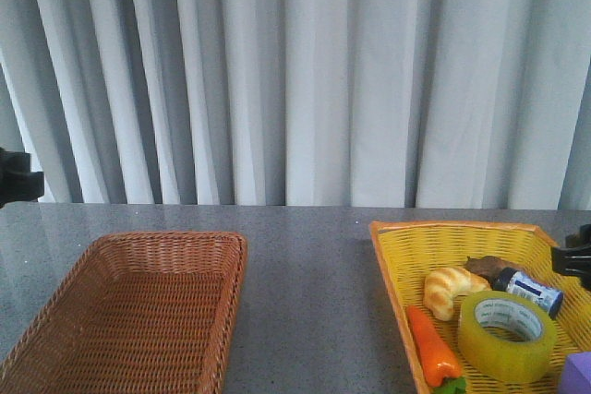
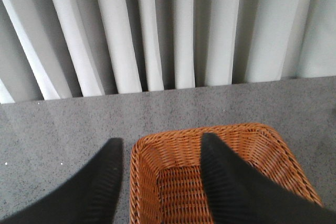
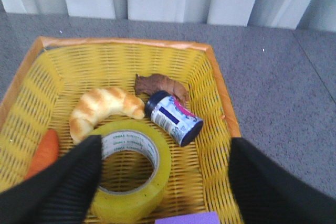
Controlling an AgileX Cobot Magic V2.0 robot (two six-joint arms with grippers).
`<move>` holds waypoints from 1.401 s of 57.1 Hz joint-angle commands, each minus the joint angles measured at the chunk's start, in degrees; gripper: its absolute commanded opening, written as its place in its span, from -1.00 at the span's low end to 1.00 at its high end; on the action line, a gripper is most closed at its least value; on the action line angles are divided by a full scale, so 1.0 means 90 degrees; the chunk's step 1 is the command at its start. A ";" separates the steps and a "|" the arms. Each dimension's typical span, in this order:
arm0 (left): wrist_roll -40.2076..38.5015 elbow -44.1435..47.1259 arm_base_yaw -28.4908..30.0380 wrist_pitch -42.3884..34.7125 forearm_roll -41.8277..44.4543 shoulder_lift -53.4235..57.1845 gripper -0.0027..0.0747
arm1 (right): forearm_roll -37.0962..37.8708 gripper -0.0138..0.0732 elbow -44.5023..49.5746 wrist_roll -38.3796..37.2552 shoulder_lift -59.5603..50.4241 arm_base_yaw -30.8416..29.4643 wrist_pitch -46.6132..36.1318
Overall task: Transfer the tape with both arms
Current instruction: 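Lower the right gripper over the yellow tape roll in the yellow basket, then grasp the tape roll rim with the right gripper and lift it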
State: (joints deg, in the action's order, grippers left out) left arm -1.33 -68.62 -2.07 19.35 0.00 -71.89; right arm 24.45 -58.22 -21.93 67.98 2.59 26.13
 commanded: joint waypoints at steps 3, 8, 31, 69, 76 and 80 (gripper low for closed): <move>-0.0056 -0.0424 -0.0044 -0.0217 -0.0041 -0.0016 0.25 | 0.0101 0.75 -0.0337 0.0030 0.0067 -0.0020 -0.0202; -0.0056 -0.0483 -0.0044 -0.0137 -0.0041 -0.0095 0.25 | 0.0066 0.73 -0.0568 0.0025 0.0310 -0.0112 -0.0006; -0.0056 -0.0805 -0.0044 0.1445 -0.0142 -0.0599 0.24 | -0.0691 0.68 -0.3051 0.0717 0.2569 -0.0124 0.3013; -0.0056 -0.0846 -0.0044 0.1688 -0.0373 -0.0662 0.24 | -0.0926 0.68 -0.3504 0.0894 0.4070 -0.0487 0.3176; -0.0056 -0.0846 -0.0044 0.1683 -0.0373 -0.0662 0.24 | -0.1123 0.67 -0.3504 0.1027 0.4098 -0.0638 0.2989; -0.0056 -0.0846 -0.0044 0.1683 -0.0373 -0.0662 0.24 | -0.1173 0.65 -0.3504 0.1153 0.4123 -0.0647 0.2879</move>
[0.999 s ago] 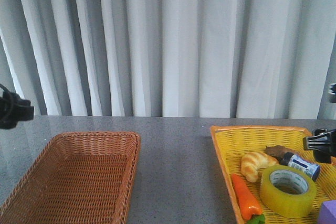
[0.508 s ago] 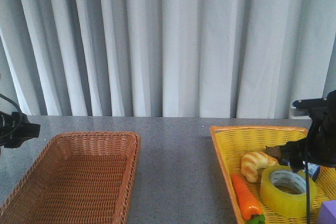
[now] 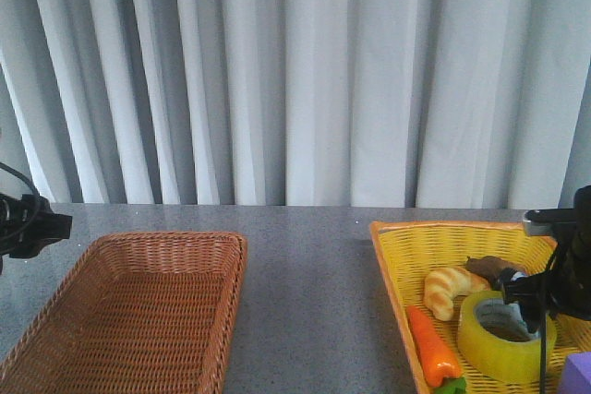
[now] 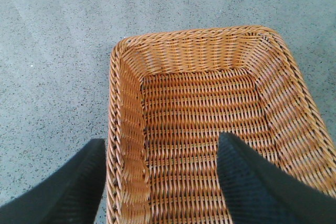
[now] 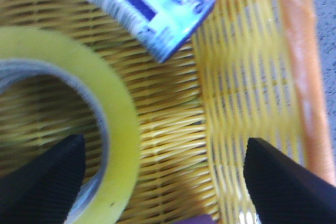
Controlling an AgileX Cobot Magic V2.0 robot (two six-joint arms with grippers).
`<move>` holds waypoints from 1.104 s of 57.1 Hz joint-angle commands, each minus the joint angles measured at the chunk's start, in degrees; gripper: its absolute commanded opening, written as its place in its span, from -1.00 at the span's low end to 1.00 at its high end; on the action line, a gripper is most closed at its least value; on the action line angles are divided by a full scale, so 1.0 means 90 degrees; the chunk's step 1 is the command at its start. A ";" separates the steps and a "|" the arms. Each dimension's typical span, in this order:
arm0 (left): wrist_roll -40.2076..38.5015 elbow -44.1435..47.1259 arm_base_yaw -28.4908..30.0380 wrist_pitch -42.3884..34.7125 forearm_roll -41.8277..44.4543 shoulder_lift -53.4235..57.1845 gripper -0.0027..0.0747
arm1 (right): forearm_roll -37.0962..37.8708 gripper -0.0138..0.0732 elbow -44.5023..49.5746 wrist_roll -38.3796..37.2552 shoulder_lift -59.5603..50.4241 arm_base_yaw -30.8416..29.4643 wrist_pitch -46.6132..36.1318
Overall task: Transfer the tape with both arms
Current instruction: 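Grasp the tape roll rim with the right gripper and lift it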
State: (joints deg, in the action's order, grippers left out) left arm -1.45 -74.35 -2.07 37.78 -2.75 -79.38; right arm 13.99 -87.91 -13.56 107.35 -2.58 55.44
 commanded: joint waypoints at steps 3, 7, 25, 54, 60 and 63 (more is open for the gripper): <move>-0.0043 -0.0209 -0.0044 -0.0372 -0.0068 0.0170 0.24 | -0.0041 0.63 -0.0230 0.0288 -0.0225 -0.0072 -0.0468; -0.0043 -0.0209 -0.0044 -0.0394 -0.0068 0.0170 0.24 | -0.0239 0.58 -0.0340 0.0352 -0.0127 -0.0051 -0.0467; -0.0043 -0.0209 -0.0044 -0.0388 -0.0068 0.0170 0.24 | -0.0941 0.23 -0.0800 0.0743 0.0414 -0.0051 -0.0073; -0.0043 -0.0209 -0.0044 -0.0429 -0.0068 0.0170 0.24 | -0.0947 -0.61 -0.0818 0.0743 0.0494 -0.0051 -0.0013; -0.0043 -0.0209 -0.0044 -0.0429 -0.0068 0.0170 0.24 | -0.0941 -0.62 -0.0818 0.0788 0.0458 -0.0051 -0.0005; -0.0043 -0.0209 -0.0044 -0.0429 -0.0068 0.0170 0.24 | -0.0935 -0.62 -0.0818 0.0794 0.0431 -0.0051 -0.0011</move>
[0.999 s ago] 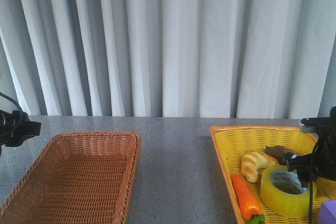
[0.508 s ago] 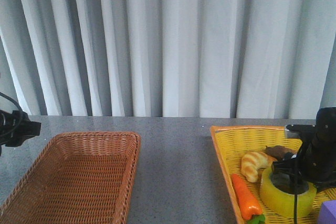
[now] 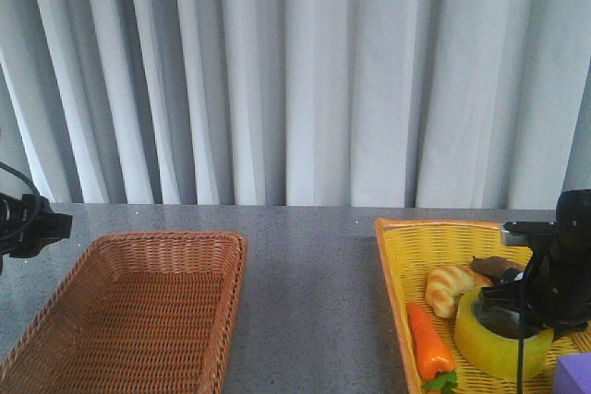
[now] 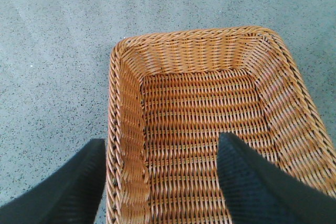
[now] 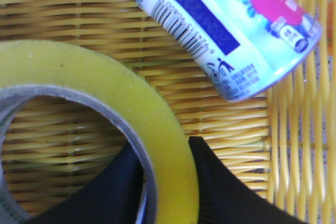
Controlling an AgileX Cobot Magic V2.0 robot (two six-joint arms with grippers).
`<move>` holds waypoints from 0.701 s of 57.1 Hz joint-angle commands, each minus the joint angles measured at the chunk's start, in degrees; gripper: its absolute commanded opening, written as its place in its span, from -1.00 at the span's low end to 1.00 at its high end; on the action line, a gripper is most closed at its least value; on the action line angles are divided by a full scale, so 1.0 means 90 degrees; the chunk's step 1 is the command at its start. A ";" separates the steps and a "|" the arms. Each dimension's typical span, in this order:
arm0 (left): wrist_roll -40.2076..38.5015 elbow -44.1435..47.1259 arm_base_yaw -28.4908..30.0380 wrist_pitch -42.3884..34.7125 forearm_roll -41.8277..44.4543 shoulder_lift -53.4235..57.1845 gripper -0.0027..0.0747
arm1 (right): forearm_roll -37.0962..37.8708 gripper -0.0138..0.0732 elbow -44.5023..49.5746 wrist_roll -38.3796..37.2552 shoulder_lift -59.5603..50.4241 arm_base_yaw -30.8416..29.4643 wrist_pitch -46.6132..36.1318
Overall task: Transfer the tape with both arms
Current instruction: 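Grasp the tape roll rim with the right gripper and lift it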
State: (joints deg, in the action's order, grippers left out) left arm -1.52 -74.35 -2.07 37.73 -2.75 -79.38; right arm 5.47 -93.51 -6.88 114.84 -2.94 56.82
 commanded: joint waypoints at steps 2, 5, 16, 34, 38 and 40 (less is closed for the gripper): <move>-0.0035 -0.0209 -0.0044 -0.0414 -0.0068 0.0170 0.24 | 0.0012 -0.62 -0.0196 0.0052 -0.0418 -0.0011 -0.0164; -0.0035 -0.0209 -0.0044 -0.0414 -0.0068 0.0170 0.24 | 0.0012 -0.62 -0.0198 0.0052 -0.0472 -0.0011 -0.0164; -0.0035 -0.0209 -0.0044 -0.0419 -0.0068 0.0170 0.24 | 0.0003 -0.62 -0.0454 0.0052 -0.0729 -0.0011 -0.0061; -0.0035 -0.0209 -0.0044 -0.0419 -0.0068 0.0170 0.24 | -0.0660 -0.60 -0.1915 0.0558 -0.1125 0.0062 0.0538; -0.0035 -0.0209 -0.0044 -0.0414 -0.0068 0.0170 0.24 | -0.0993 -0.59 -0.2197 0.0765 -0.1176 0.0186 0.0613; -0.0035 -0.0209 -0.0044 -0.0414 -0.0068 0.0170 0.24 | -0.1148 -0.59 -0.2325 0.0878 -0.1186 0.0314 0.0641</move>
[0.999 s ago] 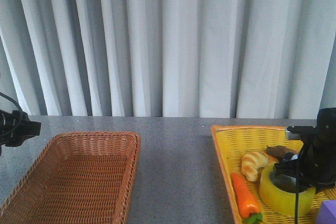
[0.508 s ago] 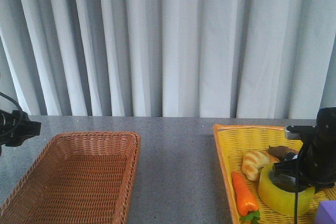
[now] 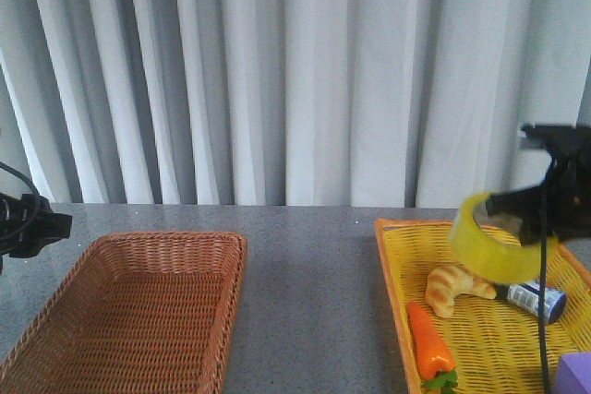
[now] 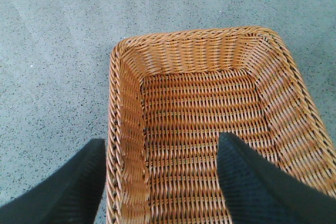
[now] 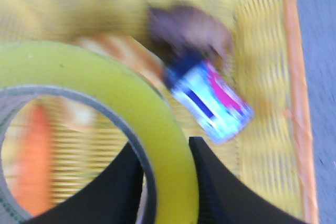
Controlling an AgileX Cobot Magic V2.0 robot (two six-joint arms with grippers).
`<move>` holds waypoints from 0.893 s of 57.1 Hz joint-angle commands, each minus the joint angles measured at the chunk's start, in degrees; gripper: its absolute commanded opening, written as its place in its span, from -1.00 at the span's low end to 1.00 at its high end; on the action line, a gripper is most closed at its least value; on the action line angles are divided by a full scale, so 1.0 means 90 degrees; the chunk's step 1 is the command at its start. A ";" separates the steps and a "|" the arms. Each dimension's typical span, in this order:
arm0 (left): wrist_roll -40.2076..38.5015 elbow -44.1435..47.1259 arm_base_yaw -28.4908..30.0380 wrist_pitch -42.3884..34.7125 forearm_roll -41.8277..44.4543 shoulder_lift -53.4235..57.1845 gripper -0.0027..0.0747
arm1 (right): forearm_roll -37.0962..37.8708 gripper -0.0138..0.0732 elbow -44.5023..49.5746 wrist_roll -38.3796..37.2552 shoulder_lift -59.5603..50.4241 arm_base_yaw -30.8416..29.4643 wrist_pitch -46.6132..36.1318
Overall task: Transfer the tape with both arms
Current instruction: 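Grasp the tape roll rim with the right gripper and lift it, then carry the tape roll toward the brown basket and set it on the table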
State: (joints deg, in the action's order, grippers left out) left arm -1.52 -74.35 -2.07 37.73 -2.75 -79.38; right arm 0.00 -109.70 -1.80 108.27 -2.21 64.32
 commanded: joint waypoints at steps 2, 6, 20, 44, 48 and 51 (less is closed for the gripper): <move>-0.0035 -0.0209 -0.0044 -0.0405 -0.0068 0.0170 0.24 | -0.0635 -0.58 -0.0631 0.0419 -0.0456 0.0386 -0.0200; -0.0035 -0.0209 -0.0044 -0.0399 -0.0068 0.0170 0.24 | -0.0674 -0.58 -0.0733 0.0546 -0.0456 0.0743 -0.0268; -0.0035 -0.0209 -0.0044 -0.0380 -0.0068 0.0170 0.24 | -0.0520 -0.56 -0.0733 0.0617 -0.0094 0.2022 -0.0566; -0.0035 -0.0209 -0.0044 -0.0305 -0.0068 0.0170 0.24 | -0.0200 -0.54 -0.0733 0.0474 0.0932 0.2804 -0.0448; -0.0035 -0.0209 -0.0044 -0.0299 -0.0068 0.0170 0.24 | -0.0168 -0.54 -0.0733 0.0474 0.1049 0.2827 -0.0420; -0.0035 -0.0209 -0.0044 -0.0283 -0.0068 0.0170 0.24 | -0.0182 -0.53 -0.0733 0.0474 0.1131 0.2827 -0.0390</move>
State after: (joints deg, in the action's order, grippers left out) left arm -1.52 -74.35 -2.07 37.94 -2.75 -79.38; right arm -1.80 -114.21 2.56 121.21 23.21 63.23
